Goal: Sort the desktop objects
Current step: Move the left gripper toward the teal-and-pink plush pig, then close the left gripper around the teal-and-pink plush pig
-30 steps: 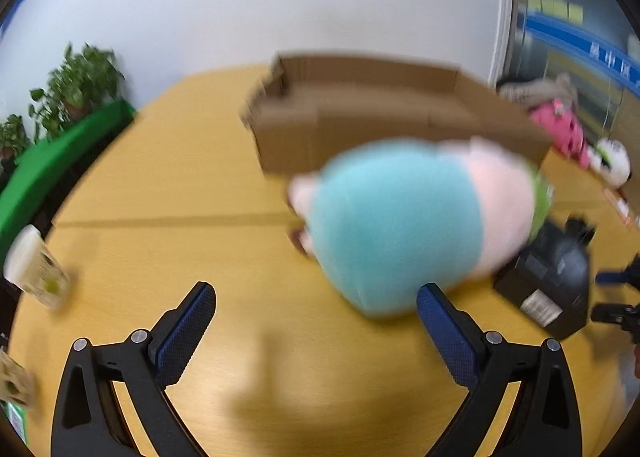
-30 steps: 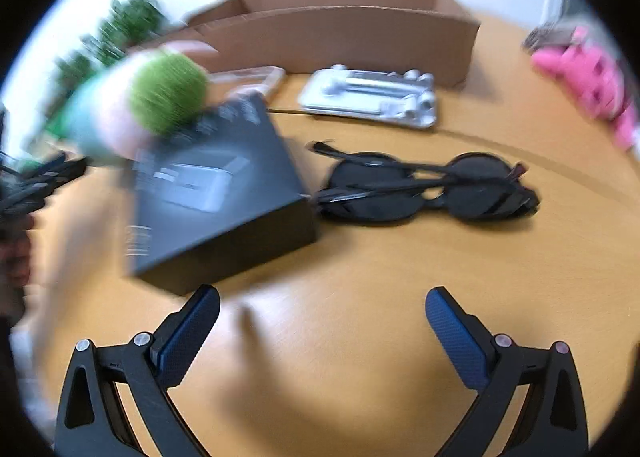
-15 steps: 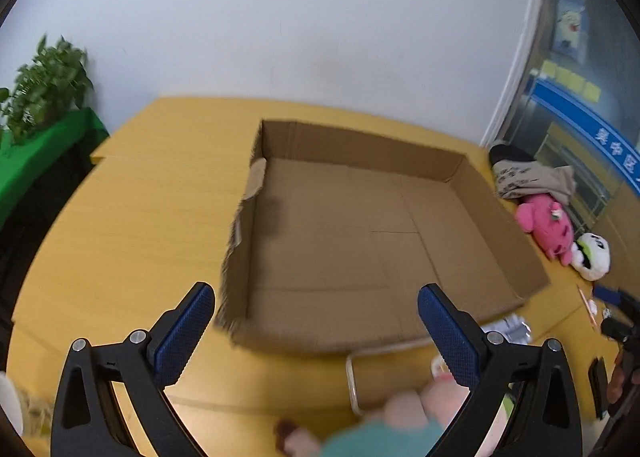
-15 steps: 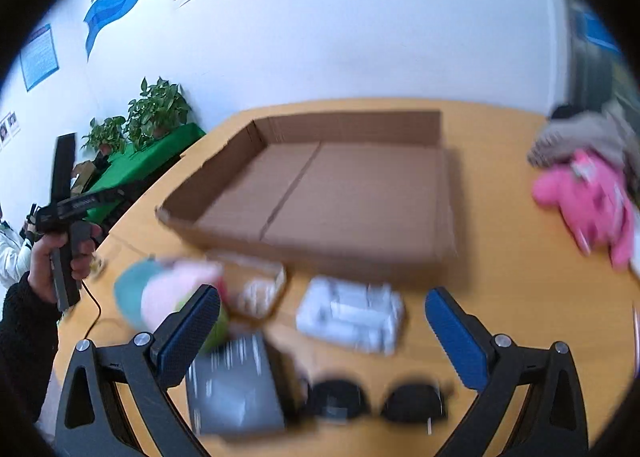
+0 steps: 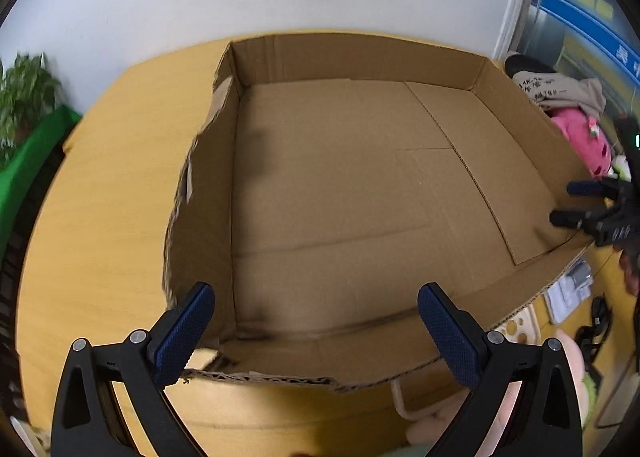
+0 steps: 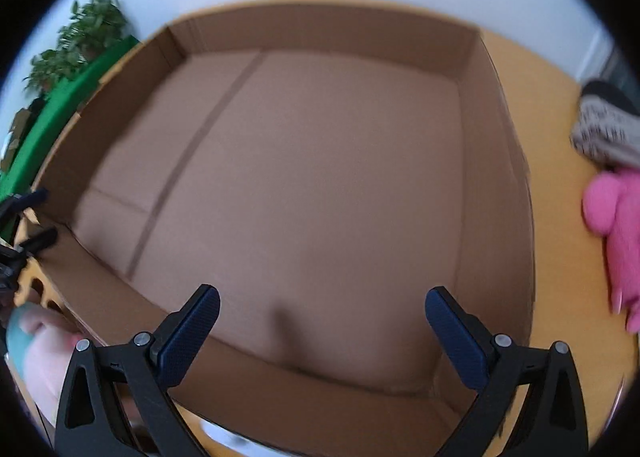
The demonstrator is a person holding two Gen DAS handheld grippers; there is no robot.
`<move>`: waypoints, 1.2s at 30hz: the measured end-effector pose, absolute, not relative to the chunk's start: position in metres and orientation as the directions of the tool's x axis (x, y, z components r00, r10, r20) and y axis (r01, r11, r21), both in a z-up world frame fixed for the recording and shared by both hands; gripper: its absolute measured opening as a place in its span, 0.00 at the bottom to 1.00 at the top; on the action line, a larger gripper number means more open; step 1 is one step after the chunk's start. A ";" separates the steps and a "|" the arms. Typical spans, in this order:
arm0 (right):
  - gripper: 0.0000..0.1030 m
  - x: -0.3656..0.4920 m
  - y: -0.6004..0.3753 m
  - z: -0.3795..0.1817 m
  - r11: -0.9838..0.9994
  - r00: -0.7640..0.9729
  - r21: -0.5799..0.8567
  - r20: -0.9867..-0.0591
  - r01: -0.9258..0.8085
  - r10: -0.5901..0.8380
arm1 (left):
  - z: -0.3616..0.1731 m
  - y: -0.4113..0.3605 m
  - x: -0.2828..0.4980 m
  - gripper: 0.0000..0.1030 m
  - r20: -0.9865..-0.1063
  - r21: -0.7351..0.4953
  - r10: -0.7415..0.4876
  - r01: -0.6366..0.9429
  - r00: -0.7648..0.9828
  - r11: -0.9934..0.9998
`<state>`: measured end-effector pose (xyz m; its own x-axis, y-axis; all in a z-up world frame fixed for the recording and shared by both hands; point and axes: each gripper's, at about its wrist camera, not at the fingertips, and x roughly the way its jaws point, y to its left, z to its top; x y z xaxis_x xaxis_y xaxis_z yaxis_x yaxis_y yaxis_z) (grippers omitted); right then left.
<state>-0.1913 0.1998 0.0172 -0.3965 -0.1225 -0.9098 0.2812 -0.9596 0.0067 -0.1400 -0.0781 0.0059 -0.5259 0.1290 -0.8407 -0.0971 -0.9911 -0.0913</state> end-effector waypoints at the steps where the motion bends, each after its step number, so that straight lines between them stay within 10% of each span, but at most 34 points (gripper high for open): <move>1: 0.99 -0.183 0.202 0.018 -0.958 -0.402 -0.006 -0.908 0.288 -0.115 | 0.006 -0.082 -0.138 0.99 -0.843 -0.110 0.141 -0.090 -0.520 -0.990; 15: 0.99 -0.100 0.217 0.032 -0.964 -0.452 0.095 -0.869 0.248 -0.202 | 0.012 -0.089 -0.076 0.98 -0.840 -0.116 0.144 -0.087 -0.523 -0.989; 28: 0.99 0.074 0.236 0.107 -0.959 -0.752 0.136 -0.596 0.250 -0.281 | 0.078 -0.037 0.075 0.99 -0.536 -0.064 0.165 -0.155 -0.828 -0.986; 29: 0.99 0.085 0.240 0.103 -0.962 -0.765 0.149 -0.583 0.228 -0.272 | 0.077 -0.035 0.083 0.90 -0.520 -0.075 0.166 -0.148 -0.838 -0.986; 30: 0.98 0.095 0.243 0.099 -0.965 -0.777 0.157 -0.571 0.212 -0.264 | 0.073 -0.033 0.090 0.60 -0.512 -0.098 0.178 -0.149 -0.840 -0.984; 32: 0.74 0.113 0.244 0.093 -0.963 -0.796 0.183 -0.544 0.198 -0.267 | 0.063 -0.028 0.092 0.01 -0.539 -0.139 0.199 -0.147 -0.818 -0.979; 33: 0.56 0.122 0.241 0.091 -0.959 -0.797 0.193 -0.537 0.206 -0.279 | 0.057 -0.025 0.092 0.02 -0.556 -0.165 0.208 -0.139 -0.805 -0.976; 34: 0.18 0.127 0.239 0.088 -0.955 -0.790 0.203 -0.540 0.214 -0.292 | 0.054 -0.023 0.092 0.02 -0.560 -0.181 0.214 -0.134 -0.801 -0.974; 36: 0.07 0.134 0.237 0.085 -0.944 -0.776 0.236 -0.540 0.230 -0.324 | 0.051 -0.018 0.095 0.08 -0.553 -0.171 0.208 -0.134 -0.807 -0.976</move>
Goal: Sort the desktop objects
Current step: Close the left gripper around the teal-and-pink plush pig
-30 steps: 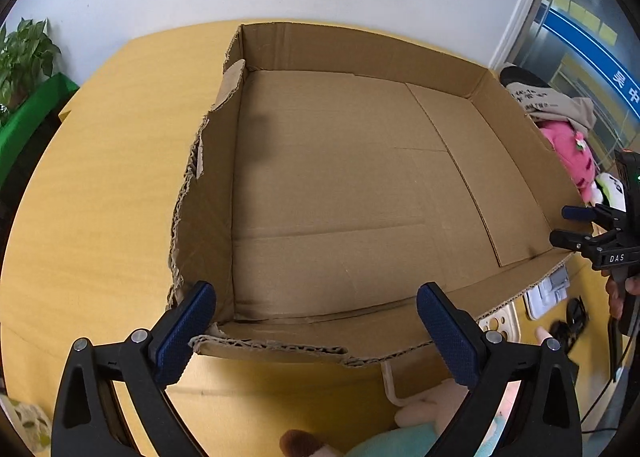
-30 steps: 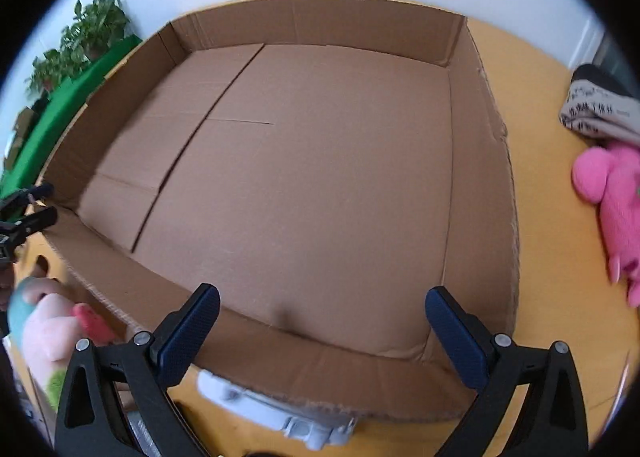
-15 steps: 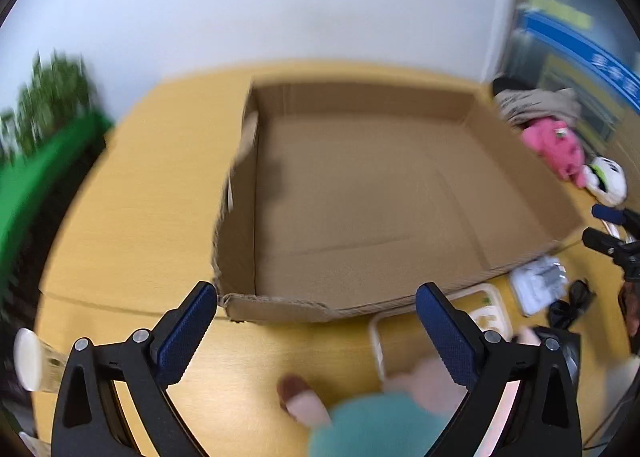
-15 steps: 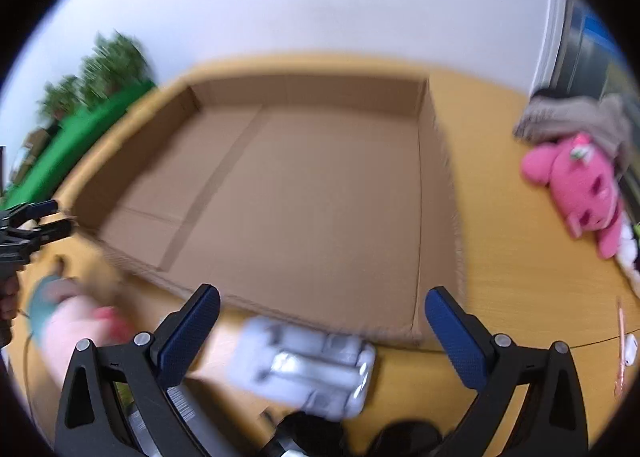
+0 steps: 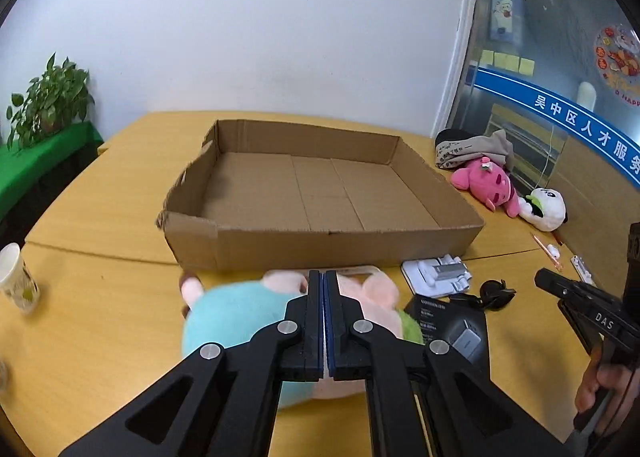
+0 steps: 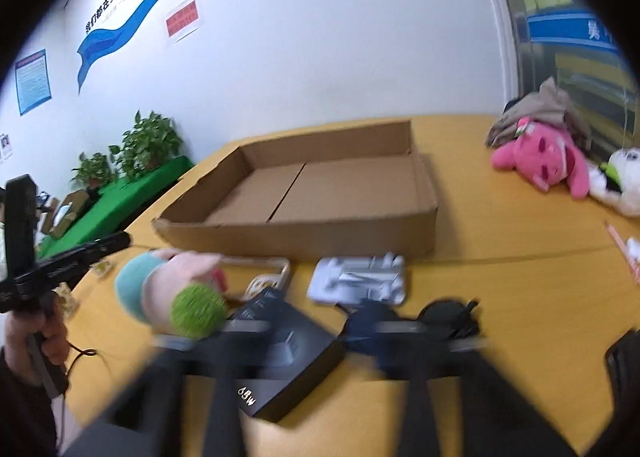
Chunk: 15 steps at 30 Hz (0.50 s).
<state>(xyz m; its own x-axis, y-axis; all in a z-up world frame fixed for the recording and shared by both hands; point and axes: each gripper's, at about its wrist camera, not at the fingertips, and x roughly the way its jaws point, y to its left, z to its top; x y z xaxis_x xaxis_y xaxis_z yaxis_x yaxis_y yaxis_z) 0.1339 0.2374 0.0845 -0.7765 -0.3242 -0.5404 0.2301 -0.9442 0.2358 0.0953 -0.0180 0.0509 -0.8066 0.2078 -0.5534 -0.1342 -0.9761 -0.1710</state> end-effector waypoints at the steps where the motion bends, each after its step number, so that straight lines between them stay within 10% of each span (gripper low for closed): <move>1: 0.08 0.136 0.236 0.084 -0.940 -0.772 0.241 -0.539 0.240 -0.335 | 0.051 -0.016 0.099 0.18 -0.553 -0.160 0.202 -0.135 -0.808 -0.978; 3: 0.41 0.135 0.228 0.083 -0.942 -0.764 0.221 -0.551 0.253 -0.335 | 0.053 -0.016 0.101 0.89 -0.556 -0.128 0.167 -0.114 -0.814 -0.985; 4: 0.75 0.135 0.224 0.082 -0.948 -0.767 0.204 -0.556 0.245 -0.318 | 0.052 -0.018 0.104 1.00 -0.549 -0.114 0.143 -0.096 -0.824 -0.989; 5: 0.86 0.135 0.220 0.081 -0.952 -0.775 0.194 -0.553 0.237 -0.305 | 0.053 -0.021 0.107 1.00 -0.533 -0.106 0.126 -0.082 -0.837 -0.991; 15: 0.86 0.120 0.158 0.059 -0.906 -0.675 0.177 -0.615 0.386 -0.408 | 0.027 -0.061 0.093 0.99 -0.604 -0.237 0.185 -0.047 -0.776 -0.970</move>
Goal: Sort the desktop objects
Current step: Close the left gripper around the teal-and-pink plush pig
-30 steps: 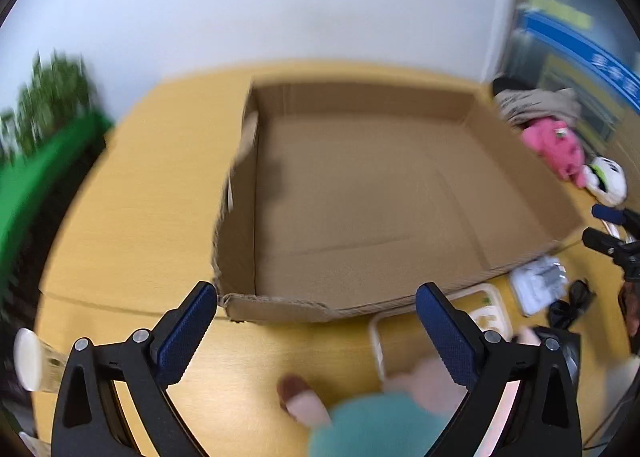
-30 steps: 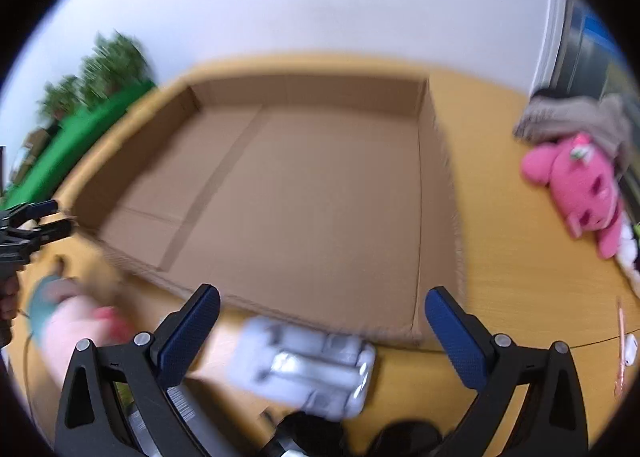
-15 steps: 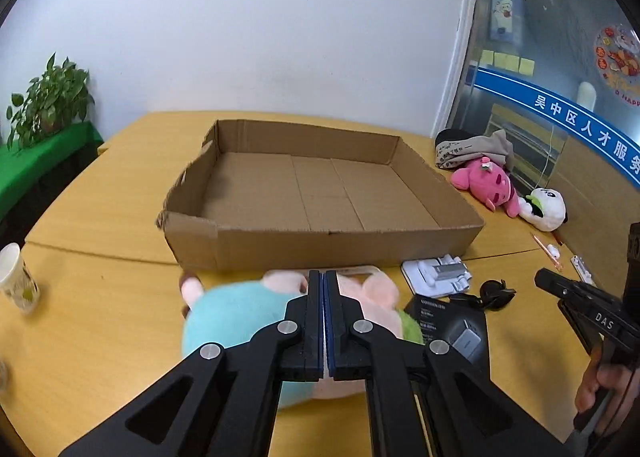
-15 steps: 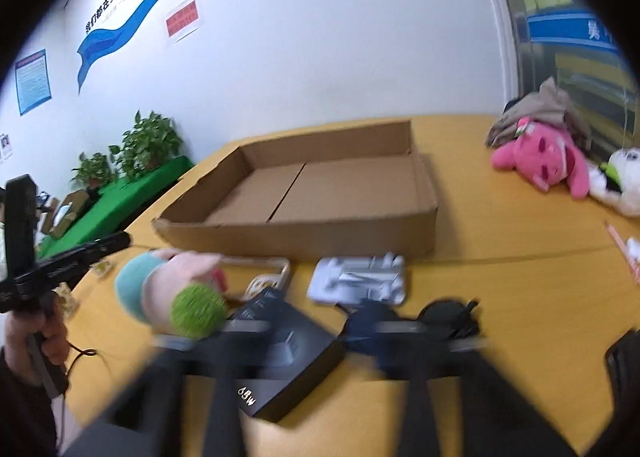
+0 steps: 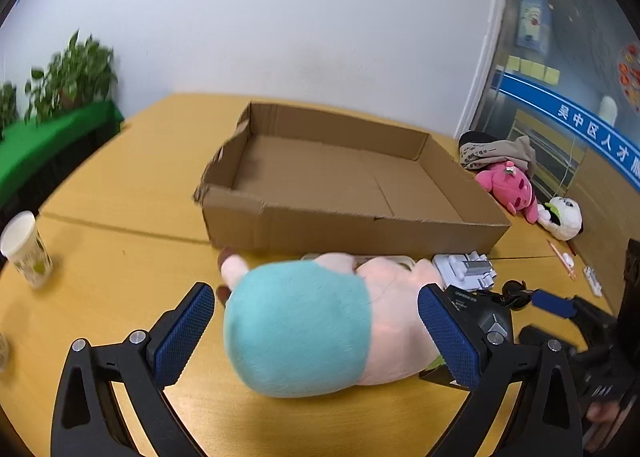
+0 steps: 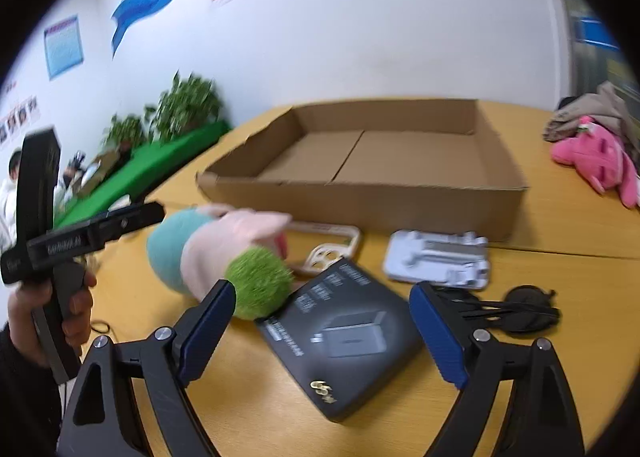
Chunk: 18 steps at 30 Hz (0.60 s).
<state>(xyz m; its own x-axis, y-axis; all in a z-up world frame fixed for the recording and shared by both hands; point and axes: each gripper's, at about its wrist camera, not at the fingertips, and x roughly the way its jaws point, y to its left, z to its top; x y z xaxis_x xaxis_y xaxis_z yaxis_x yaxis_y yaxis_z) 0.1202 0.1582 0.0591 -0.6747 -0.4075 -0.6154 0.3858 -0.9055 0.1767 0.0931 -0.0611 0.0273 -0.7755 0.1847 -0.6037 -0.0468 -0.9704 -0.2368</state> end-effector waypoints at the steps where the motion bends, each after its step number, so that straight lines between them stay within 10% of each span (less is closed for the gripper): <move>1: 0.86 0.118 0.151 0.057 -0.900 -0.662 0.173 -0.625 0.399 -0.413 | 0.023 -0.065 0.090 0.99 -0.611 -0.249 0.184 -0.034 -0.770 -0.968; 18: 0.88 0.073 0.063 0.012 -0.846 -0.479 0.198 -0.750 0.495 -0.456 | -0.046 -0.103 0.062 0.88 -0.590 -0.554 0.499 -0.131 -0.635 -0.822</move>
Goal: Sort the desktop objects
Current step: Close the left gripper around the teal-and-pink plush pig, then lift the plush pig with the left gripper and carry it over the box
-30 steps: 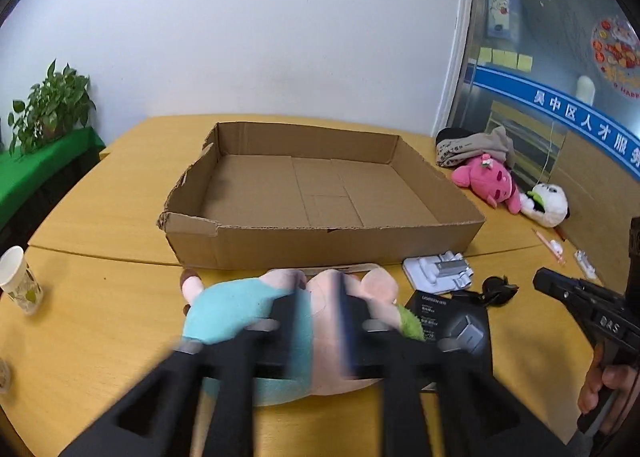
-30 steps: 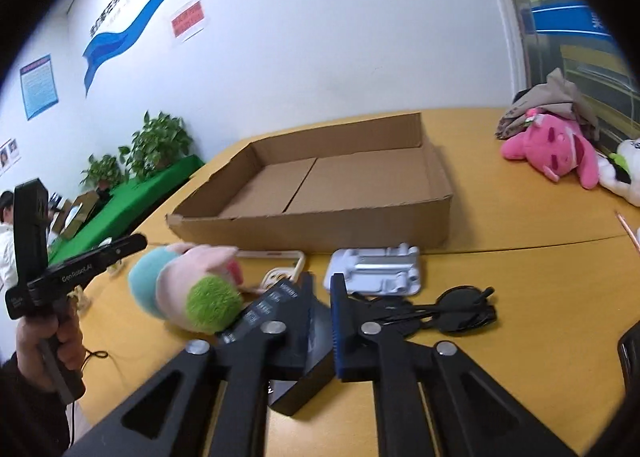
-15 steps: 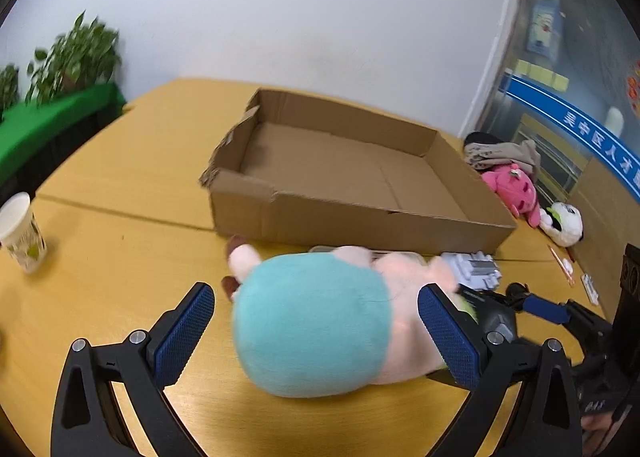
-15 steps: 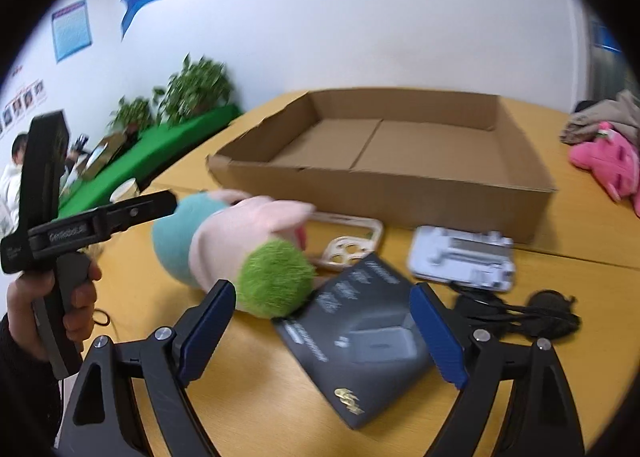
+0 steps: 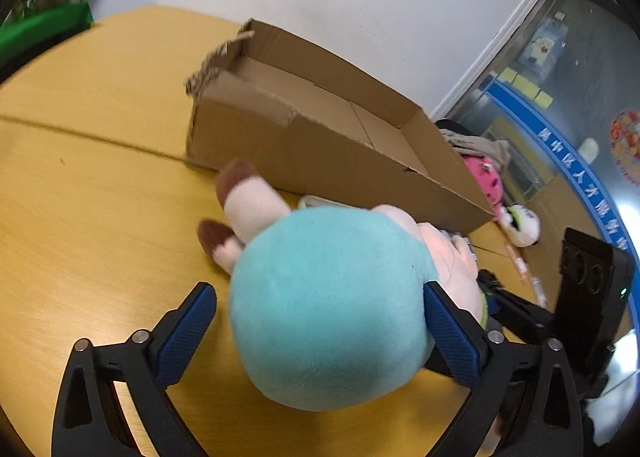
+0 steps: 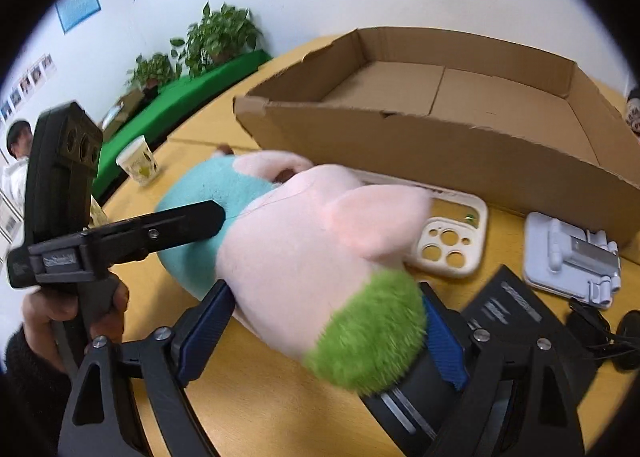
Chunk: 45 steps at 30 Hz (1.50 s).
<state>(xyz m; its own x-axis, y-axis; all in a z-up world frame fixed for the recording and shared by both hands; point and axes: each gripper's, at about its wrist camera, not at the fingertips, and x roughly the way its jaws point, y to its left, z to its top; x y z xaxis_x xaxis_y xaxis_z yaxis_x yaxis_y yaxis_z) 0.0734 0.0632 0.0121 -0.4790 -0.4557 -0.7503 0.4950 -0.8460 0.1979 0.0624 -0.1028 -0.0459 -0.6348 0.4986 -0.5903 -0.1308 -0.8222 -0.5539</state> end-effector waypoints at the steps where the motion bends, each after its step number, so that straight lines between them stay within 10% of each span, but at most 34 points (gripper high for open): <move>1: 0.87 0.075 0.061 0.011 -0.848 -0.488 0.183 -0.749 0.498 -0.448 | -0.046 -0.102 0.065 0.88 -0.582 -0.559 0.503 -0.136 -0.639 -0.818; 14: 0.73 0.102 0.071 0.034 -0.860 -0.562 0.157 -0.697 0.486 -0.445 | 0.003 -0.079 0.087 0.75 -0.539 -0.494 0.480 -0.202 -0.692 -0.846; 34: 0.73 0.037 0.096 0.295 -0.862 -0.812 -0.021 -0.348 0.506 -0.468 | 0.288 -0.052 0.012 0.75 -0.208 -0.184 0.436 -0.403 -0.876 -0.897; 45: 0.73 -0.028 0.095 0.358 -0.858 -0.835 -0.070 -0.282 0.509 -0.472 | 0.338 -0.059 -0.048 0.75 -0.155 -0.145 0.428 -0.408 -0.890 -0.901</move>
